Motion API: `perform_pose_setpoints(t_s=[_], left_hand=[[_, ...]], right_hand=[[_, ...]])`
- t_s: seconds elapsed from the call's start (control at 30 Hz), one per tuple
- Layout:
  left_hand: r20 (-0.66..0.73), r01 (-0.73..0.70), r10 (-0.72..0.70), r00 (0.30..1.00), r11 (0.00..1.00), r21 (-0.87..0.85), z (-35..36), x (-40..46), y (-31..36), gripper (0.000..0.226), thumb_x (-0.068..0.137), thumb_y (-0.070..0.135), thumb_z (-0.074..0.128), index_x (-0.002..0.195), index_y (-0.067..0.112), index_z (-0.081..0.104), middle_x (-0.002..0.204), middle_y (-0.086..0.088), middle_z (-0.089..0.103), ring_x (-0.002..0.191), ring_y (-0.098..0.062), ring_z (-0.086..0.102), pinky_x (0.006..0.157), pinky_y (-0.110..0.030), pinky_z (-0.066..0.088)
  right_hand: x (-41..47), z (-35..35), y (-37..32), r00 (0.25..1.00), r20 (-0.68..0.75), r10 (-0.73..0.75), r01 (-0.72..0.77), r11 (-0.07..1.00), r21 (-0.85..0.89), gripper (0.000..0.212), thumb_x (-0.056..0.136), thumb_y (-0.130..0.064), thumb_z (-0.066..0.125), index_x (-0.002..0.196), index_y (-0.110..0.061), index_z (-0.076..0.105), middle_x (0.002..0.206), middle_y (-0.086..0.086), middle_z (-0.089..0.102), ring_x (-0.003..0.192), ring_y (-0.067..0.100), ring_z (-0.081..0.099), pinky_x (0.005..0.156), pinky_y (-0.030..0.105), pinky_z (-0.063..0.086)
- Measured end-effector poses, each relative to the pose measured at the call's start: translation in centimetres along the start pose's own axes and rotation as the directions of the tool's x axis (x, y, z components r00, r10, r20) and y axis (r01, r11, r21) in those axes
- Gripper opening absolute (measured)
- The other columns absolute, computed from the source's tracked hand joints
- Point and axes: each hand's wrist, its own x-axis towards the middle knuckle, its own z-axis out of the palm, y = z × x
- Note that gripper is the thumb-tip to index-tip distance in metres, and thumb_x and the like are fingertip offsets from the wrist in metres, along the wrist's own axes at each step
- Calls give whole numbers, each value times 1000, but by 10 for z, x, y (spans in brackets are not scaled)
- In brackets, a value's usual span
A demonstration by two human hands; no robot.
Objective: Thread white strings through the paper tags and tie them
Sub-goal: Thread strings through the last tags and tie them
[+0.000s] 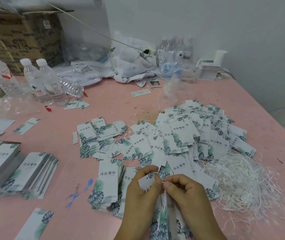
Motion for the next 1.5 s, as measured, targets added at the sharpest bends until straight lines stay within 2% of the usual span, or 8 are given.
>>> perform_pose_setpoints(t_s=[0.17,0.33,0.4,0.6,0.83,1.1,1.23,1.5], left_hand=[[22,-2,1,1000,999,36,2,-3,2,19,82,30,72,99,39,69,78,-8,74,66,-17,68,60,-24,51],[74,110,-105,992,992,-68,0,-5,6,33,95,-6,46,108,24,53,83,-18,74,66,-25,70,57,-25,54],[100,98,-95,990,995,-34,-1,-6,8,25,94,-8,42,104,14,48,83,-20,74,65,-24,69,57,-25,53],[125,49,-56,991,997,55,1,-4,10,38,96,6,59,69,32,56,57,-1,59,48,-12,52,45,-22,41],[129,44,-49,990,998,37,5,-4,7,9,78,31,70,75,30,62,64,-2,64,58,-14,57,53,-27,45],[148,-3,1,989,1000,17,5,-4,3,27,75,43,70,91,22,75,79,-5,74,70,-14,66,62,-23,50],[147,144,-136,980,989,-46,2,0,1,40,81,40,52,94,13,78,93,-15,76,91,-30,72,79,-42,57],[105,79,-65,992,987,-138,2,1,1,36,65,38,84,83,7,77,78,-18,72,72,-26,66,68,-34,55]], right_hand=[[2,-2,4,1000,-22,-18,17,1000,-22,18,84,-7,70,74,-21,73,68,6,72,56,7,64,52,14,47],[4,-3,5,994,34,101,-107,950,294,22,89,0,61,74,-12,72,91,17,75,77,24,74,65,27,59],[3,-2,5,993,20,112,-113,938,327,22,89,-1,61,71,-9,71,85,16,75,53,10,67,46,17,50],[1,-2,7,998,-55,35,-27,990,137,15,88,-8,65,77,-15,73,50,-5,56,41,2,41,40,13,32],[-3,6,8,984,-150,-96,90,995,-41,23,85,-12,70,75,-33,72,65,3,69,52,5,56,50,16,48],[-3,7,10,968,-205,-143,131,989,-73,27,86,-9,69,76,-34,71,65,6,67,52,4,53,50,14,45],[-2,5,12,963,-232,-140,128,990,-66,24,87,-12,68,78,-35,71,65,8,66,52,7,53,50,18,45],[-6,5,11,958,-187,-216,196,973,-118,25,83,-10,72,74,-33,70,46,-8,44,43,3,34,42,11,30]])
